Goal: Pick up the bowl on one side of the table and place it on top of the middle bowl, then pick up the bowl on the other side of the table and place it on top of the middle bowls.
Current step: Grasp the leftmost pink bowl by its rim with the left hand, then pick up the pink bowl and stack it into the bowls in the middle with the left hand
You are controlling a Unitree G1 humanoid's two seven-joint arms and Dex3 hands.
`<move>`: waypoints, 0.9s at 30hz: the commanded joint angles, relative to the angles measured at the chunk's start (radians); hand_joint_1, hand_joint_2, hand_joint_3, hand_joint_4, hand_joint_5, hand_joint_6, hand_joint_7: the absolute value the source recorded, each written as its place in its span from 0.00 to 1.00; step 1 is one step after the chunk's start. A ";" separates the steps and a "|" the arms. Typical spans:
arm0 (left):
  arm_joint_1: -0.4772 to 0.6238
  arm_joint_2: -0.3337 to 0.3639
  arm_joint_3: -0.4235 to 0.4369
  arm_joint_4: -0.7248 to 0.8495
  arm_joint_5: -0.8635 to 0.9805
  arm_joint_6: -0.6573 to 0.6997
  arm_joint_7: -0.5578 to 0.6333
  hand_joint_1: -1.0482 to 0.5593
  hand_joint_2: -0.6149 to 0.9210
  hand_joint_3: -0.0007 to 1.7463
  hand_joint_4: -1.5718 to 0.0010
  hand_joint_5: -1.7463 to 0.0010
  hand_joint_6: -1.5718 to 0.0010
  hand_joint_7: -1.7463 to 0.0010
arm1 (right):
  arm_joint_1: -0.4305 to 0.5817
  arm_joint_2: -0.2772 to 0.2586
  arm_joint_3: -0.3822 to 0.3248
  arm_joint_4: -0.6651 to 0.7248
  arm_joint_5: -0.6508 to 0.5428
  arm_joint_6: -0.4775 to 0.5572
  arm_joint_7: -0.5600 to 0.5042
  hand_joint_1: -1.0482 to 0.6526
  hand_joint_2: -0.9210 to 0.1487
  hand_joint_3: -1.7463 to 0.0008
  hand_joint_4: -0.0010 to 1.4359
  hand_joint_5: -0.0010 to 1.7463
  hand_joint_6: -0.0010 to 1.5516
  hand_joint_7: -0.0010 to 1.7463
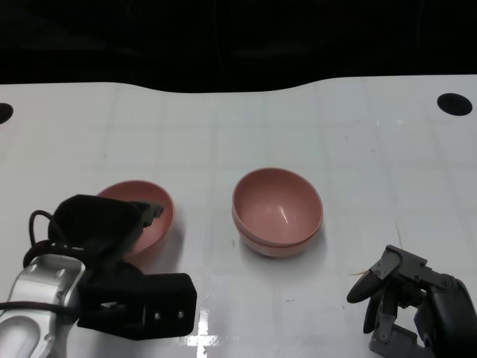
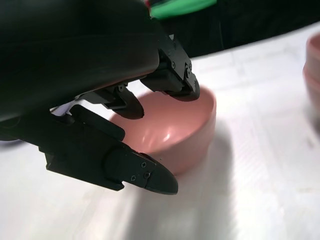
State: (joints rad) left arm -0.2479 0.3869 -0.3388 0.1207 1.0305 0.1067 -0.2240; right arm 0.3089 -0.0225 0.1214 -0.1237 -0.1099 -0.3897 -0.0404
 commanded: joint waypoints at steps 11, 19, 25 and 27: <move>-0.150 -0.001 -0.107 0.272 -0.064 -0.049 0.067 0.43 1.00 0.14 0.49 0.27 0.38 0.94 | 0.005 0.004 -0.007 -0.010 -0.003 0.012 0.005 0.62 0.58 0.10 0.63 0.99 0.54 0.80; -0.160 0.003 -0.094 0.318 -0.088 -0.141 0.359 0.46 1.00 0.14 0.52 0.00 0.54 0.42 | 0.005 0.009 -0.003 -0.008 -0.005 0.007 0.005 0.62 0.59 0.09 0.64 0.99 0.55 0.80; -0.180 0.005 -0.086 0.293 -0.098 -0.192 0.478 0.44 1.00 0.17 0.55 0.00 0.58 0.24 | 0.003 0.008 -0.005 -0.006 -0.006 0.006 0.007 0.62 0.58 0.09 0.64 0.99 0.55 0.80; -0.188 0.005 -0.082 0.280 -0.108 -0.217 0.499 0.45 1.00 0.15 0.55 0.00 0.53 0.37 | 0.002 0.008 -0.005 -0.004 -0.004 0.003 0.009 0.62 0.59 0.09 0.64 0.99 0.55 0.80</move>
State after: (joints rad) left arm -0.4144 0.3772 -0.4315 0.4196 0.9338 -0.0967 0.2472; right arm 0.3085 -0.0132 0.1203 -0.1260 -0.1168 -0.3784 -0.0348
